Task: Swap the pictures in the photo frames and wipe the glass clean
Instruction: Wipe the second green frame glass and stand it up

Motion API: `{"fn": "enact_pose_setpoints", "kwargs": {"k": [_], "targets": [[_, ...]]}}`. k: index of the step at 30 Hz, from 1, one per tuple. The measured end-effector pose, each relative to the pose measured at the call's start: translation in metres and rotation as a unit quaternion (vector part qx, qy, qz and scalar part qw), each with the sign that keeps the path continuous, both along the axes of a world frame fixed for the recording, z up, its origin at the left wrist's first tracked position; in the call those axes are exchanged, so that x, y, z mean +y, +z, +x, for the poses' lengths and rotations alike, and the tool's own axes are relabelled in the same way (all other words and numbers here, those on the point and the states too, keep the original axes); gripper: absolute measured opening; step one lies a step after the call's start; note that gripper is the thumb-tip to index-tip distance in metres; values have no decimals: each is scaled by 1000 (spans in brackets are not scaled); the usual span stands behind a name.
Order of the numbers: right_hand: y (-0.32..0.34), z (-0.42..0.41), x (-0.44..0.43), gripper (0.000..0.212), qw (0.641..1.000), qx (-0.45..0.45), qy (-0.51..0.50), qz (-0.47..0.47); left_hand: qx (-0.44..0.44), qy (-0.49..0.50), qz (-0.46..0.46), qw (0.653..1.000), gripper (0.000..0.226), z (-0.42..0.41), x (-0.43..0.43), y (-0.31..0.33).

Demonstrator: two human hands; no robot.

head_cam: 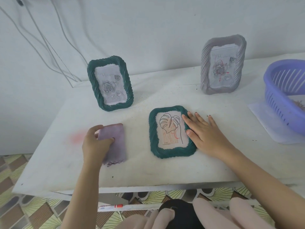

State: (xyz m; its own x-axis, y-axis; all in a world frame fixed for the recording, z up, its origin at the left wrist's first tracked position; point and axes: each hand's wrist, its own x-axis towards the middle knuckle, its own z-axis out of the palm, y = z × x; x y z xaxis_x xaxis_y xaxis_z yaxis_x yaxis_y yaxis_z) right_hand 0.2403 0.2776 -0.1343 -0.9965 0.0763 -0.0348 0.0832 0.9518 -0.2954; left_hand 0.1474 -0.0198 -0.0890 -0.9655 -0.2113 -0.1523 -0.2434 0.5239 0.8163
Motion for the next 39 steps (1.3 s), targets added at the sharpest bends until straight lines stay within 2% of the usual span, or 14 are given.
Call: {"fn": "enact_pose_setpoints", "kwargs": {"k": [7,10,12,14,17,19,21,24,27,29,32,34,36,39], "targets": [[5,1,-2,62,999,7,-19,-45,-89,-75,225,967,31,2,5,24],[11,6,-11,59,992,75,-23,-103,-71,-118,313,940,28,6,16,32],[20,10,-23,53,973,131,-17,-187,-61,-147,352,922,27,10,30,37],[33,13,-38,47,938,150,-14,-311,-64,-176,388,902,27,17,48,40],[48,14,-57,49,841,145,-31,-520,-81,-206,422,879,26,27,76,37],[52,11,-64,55,782,155,-50,-601,-82,-232,431,868,25,30,90,31],[54,8,-64,61,762,173,-76,-619,-69,-257,415,870,22,32,98,23],[51,5,-52,64,806,178,-93,-557,9,-282,312,907,28,30,100,8],[44,1,-37,64,852,128,-91,-499,99,-340,120,927,51,29,89,-7],[40,-2,-31,64,898,100,-86,-420,112,-397,10,911,77,28,80,-16],[34,-2,-29,64,972,116,-66,-195,119,-450,-94,880,103,26,71,-27],[31,0,-36,60,982,154,-51,-95,120,-465,-119,869,110,26,69,-31],[27,2,-47,56,986,151,-21,-62,125,-477,-155,856,117,24,66,-33],[17,5,-61,73,999,32,-6,-16,161,-479,-255,825,115,21,60,-36]]}}
